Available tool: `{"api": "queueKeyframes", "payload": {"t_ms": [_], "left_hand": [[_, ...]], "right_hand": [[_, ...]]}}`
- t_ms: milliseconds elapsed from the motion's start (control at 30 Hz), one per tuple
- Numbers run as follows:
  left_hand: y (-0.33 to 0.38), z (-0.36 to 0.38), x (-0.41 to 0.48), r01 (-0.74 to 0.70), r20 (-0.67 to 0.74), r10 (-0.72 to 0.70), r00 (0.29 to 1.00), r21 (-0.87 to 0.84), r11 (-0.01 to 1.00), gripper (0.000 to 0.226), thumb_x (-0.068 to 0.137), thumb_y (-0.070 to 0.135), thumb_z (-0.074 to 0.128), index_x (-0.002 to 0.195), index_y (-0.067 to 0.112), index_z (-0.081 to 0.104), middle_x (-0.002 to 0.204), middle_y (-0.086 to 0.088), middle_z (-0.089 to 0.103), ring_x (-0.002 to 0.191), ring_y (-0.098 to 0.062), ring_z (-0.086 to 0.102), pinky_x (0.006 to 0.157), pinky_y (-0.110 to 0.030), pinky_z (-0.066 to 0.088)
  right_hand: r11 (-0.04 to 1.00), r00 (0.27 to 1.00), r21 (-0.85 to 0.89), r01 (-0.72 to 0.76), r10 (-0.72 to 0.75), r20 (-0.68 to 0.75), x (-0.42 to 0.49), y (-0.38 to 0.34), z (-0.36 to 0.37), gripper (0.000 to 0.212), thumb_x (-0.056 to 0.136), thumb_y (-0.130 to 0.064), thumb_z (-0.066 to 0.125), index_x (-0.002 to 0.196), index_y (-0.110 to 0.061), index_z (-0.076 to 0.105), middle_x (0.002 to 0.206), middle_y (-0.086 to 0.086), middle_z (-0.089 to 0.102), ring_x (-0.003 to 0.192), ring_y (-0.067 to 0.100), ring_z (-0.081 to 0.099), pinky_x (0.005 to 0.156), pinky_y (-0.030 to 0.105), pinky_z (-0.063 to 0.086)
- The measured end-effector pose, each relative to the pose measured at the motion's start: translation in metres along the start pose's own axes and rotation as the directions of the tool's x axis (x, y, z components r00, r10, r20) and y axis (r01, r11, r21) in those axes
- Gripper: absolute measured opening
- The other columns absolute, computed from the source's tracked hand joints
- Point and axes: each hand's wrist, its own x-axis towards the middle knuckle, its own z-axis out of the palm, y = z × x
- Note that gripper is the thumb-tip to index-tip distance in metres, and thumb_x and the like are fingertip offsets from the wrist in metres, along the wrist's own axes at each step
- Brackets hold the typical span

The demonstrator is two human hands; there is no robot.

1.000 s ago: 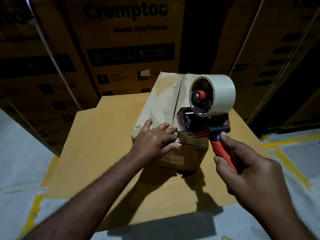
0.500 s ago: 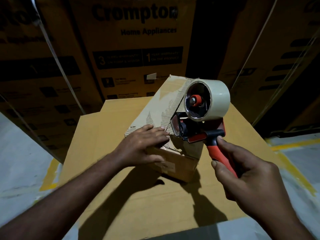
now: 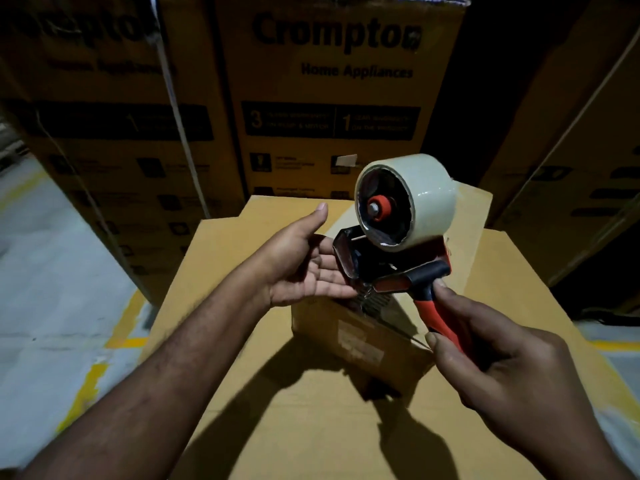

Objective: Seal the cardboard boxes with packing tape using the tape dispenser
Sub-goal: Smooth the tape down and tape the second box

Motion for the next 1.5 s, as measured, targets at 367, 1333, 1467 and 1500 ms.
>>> {"api": "queueKeyframes", "payload": {"t_ms": [367, 1333, 1467, 1500], "left_hand": [[-0.021, 0.019, -0.006, -0.048, -0.196, -0.001, 0.981, -0.244, 0.969, 0.012, 0.093, 0.010, 0.059, 0.095, 0.000, 0.064, 0.086, -0.016, 0.072, 0.067, -0.023, 0.074, 0.057, -0.034, 0.063], [-0.041, -0.032, -0.007, -0.137, -0.717, 0.485, 0.500, 0.488, 0.862, 0.008, 0.090, 0.003, 0.071, 0.083, 0.004, 0.075, 0.074, -0.011, 0.076, 0.070, -0.026, 0.074, 0.069, -0.040, 0.064], [-0.044, -0.033, -0.007, -0.163, -0.730, 0.468, 0.499, 0.451, 0.878, 0.008, 0.088, 0.001, 0.070, 0.081, 0.002, 0.075, 0.074, -0.014, 0.075, 0.068, -0.027, 0.072, 0.070, -0.043, 0.063], [-0.045, -0.033, -0.007, -0.165, -0.729, 0.467, 0.500, 0.450, 0.878, 0.008, 0.088, 0.001, 0.070, 0.081, 0.002, 0.075, 0.074, -0.014, 0.075, 0.068, -0.027, 0.072, 0.069, -0.043, 0.063]], "right_hand": [[0.958, 0.966, 0.142, 0.250, -0.256, 0.031, 0.021, 0.031, -0.019, 0.052, 0.078, -0.034, 0.072, 0.128, -0.024, 0.063, 0.118, -0.016, 0.065, 0.101, -0.013, 0.061, 0.075, 0.006, 0.050], [0.931, 0.915, 0.194, 0.310, -0.348, 0.207, 0.034, 0.077, 0.011, 0.047, 0.077, -0.036, 0.068, 0.123, -0.026, 0.067, 0.105, -0.017, 0.071, 0.078, -0.023, 0.056, 0.071, -0.001, 0.041], [0.923, 0.914, 0.202, 0.328, -0.364, 0.178, 0.033, 0.075, 0.012, 0.046, 0.079, -0.041, 0.061, 0.123, -0.028, 0.066, 0.112, -0.021, 0.067, 0.090, -0.012, 0.064, 0.074, 0.006, 0.047], [0.921, 0.913, 0.200, 0.335, -0.369, 0.172, 0.033, 0.075, 0.012, 0.046, 0.079, -0.041, 0.061, 0.123, -0.026, 0.067, 0.112, -0.021, 0.067, 0.090, -0.010, 0.064, 0.074, 0.007, 0.047]]}}
